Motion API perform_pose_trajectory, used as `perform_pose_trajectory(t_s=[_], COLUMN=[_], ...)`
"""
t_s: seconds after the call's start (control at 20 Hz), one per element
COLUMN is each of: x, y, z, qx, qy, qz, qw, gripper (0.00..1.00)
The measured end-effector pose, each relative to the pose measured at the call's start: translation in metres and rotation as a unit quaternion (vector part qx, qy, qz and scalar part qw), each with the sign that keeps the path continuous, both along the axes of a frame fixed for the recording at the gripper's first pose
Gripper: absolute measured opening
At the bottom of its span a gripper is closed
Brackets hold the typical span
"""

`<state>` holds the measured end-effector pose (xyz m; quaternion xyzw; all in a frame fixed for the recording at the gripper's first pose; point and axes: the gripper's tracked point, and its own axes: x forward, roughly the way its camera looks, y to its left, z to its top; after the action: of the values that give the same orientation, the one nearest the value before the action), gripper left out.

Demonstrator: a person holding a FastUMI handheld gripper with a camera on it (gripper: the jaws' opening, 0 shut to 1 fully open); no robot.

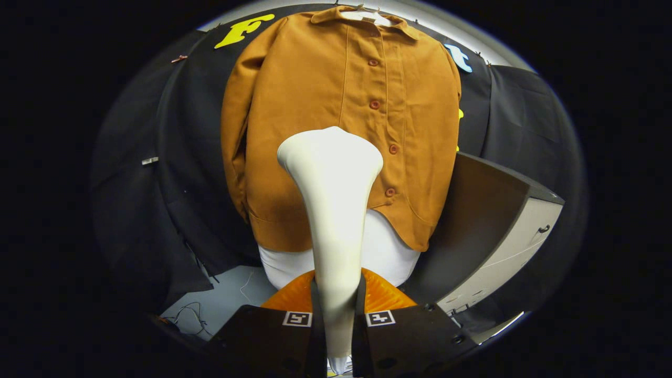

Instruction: Iron the clothes twice with a garment steamer, once on the left side and once on the right side.

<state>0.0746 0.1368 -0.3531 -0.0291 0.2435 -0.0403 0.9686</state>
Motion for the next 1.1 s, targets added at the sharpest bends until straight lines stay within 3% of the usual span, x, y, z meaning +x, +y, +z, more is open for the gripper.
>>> perform_pose_trajectory(t_s=[0.65,1.1], x=[-0.045,-0.048], y=[-0.076,-0.117], z=[0.186,0.243], qx=[-0.006,0.005], qy=[-0.121,-0.137], qz=[-0.011,-0.037], qw=[0.993,0.990], gripper=[0.22,0.22])
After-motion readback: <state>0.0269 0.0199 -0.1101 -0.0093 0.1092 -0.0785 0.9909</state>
